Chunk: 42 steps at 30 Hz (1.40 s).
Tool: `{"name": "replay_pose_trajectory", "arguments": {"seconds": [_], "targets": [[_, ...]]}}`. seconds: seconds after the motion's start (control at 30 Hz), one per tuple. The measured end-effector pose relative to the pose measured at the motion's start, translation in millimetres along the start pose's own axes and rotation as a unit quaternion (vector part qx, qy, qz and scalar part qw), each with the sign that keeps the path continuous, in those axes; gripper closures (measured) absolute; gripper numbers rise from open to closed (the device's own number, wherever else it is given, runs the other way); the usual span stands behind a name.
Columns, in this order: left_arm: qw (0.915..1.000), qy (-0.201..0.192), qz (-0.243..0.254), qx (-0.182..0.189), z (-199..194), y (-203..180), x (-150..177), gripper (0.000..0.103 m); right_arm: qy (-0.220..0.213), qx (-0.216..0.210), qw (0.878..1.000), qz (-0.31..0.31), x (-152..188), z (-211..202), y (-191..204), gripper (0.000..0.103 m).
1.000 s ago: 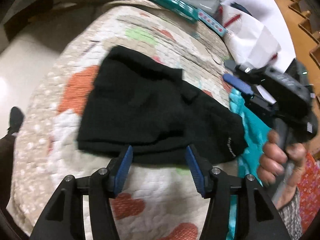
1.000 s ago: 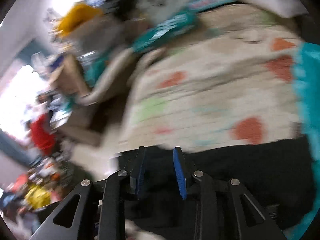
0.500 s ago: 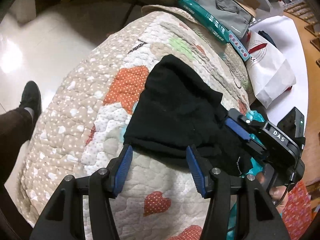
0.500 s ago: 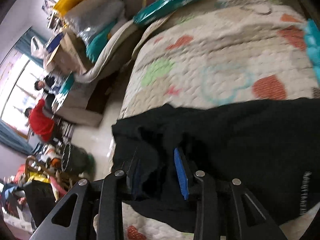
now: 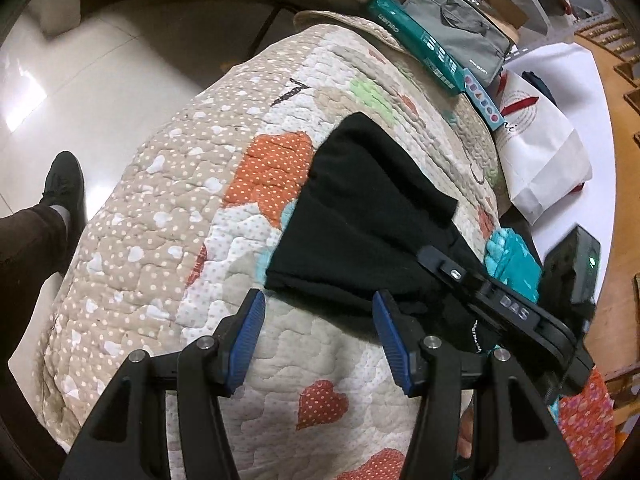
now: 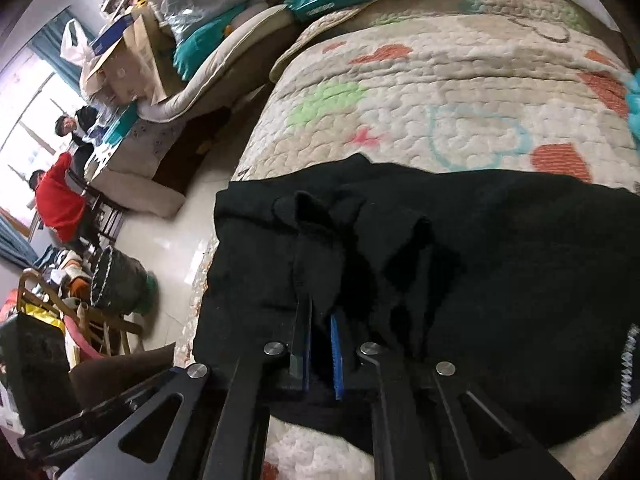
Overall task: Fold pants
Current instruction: 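Grasp the folded pants with the left gripper while the right gripper presses the fold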
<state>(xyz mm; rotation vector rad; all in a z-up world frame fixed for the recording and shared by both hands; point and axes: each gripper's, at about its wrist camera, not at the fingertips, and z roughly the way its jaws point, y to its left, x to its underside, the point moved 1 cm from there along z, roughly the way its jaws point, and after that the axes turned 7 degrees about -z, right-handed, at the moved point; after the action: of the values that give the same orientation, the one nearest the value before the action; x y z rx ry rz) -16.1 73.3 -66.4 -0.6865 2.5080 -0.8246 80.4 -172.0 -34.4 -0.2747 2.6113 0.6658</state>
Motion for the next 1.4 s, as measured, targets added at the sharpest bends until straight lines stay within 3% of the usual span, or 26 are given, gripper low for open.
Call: {"name": "replay_pose_trajectory", "arguments": {"seconds": [0.2,0.33,0.4,0.5,0.6,0.77,0.83,0.9,0.93,1.0,1.13,1.23,1.33,1.4], "targets": [[0.9999,-0.003,0.011,0.0,1.9,-10.7,-7.7,0.047,0.032,0.029,0.999,0.022,12.4,-2.2,-15.6,0.093],[0.9989,-0.003,0.047,-0.009,11.7,-30.3,-15.0,0.047,0.04,-0.005,0.996,0.083,13.5,-3.4,-36.6,0.08],[0.9977,-0.003,0.066,-0.013,19.0,-38.6,-18.4,0.047,0.02,-0.021,0.993,0.115,9.5,-15.9,-46.5,0.075],[0.9966,0.007,0.081,-0.012,37.9,-45.6,-23.6,0.047,-0.039,-0.009,0.992,0.12,-5.1,-43.0,-50.4,0.073],[0.9966,0.014,0.081,-0.005,50.8,-45.0,-25.6,0.047,-0.054,-0.046,0.993,0.092,-26.9,-49.9,-34.8,0.073],[0.9945,0.005,0.105,0.001,56.3,-42.9,-23.7,0.047,0.005,-0.139,0.986,0.096,-48.4,-5.1,-12.3,0.073],[0.9935,0.002,0.113,0.009,55.8,-41.6,-22.2,0.045,0.027,-0.12,0.987,0.104,-50.7,20.9,-14.7,0.073],[0.993,0.0,0.117,0.016,55.5,-39.8,-21.8,0.045,0.037,-0.056,0.992,0.108,-53.1,38.6,-24.6,0.078],[0.9931,0.001,0.115,0.02,55.9,-39.1,-22.2,0.045,0.039,-0.047,0.991,0.119,-54.2,45.8,-31.9,0.081],[0.9934,0.002,0.112,0.023,56.4,-38.5,-23.7,0.045,0.032,-0.058,0.987,0.147,-51.4,49.9,-46.4,0.095],[0.994,0.014,0.101,0.038,53.5,-36.1,-28.9,0.045,0.037,-0.085,0.982,0.167,-51.5,48.6,-59.1,0.097],[0.9958,0.011,0.065,0.064,40.7,-25.1,-42.6,0.045,0.036,-0.05,0.989,0.131,-60.4,37.9,-54.5,0.096],[0.9978,-0.02,0.032,0.054,29.6,-11.5,-59.1,0.045,0.033,0.002,0.995,0.096,-75.1,26.3,-43.9,0.091],[0.9985,-0.025,0.007,0.048,28.8,-0.1,-68.1,0.045,0.027,0.035,0.997,0.06,-89.5,19.7,-31.5,0.067]]}}
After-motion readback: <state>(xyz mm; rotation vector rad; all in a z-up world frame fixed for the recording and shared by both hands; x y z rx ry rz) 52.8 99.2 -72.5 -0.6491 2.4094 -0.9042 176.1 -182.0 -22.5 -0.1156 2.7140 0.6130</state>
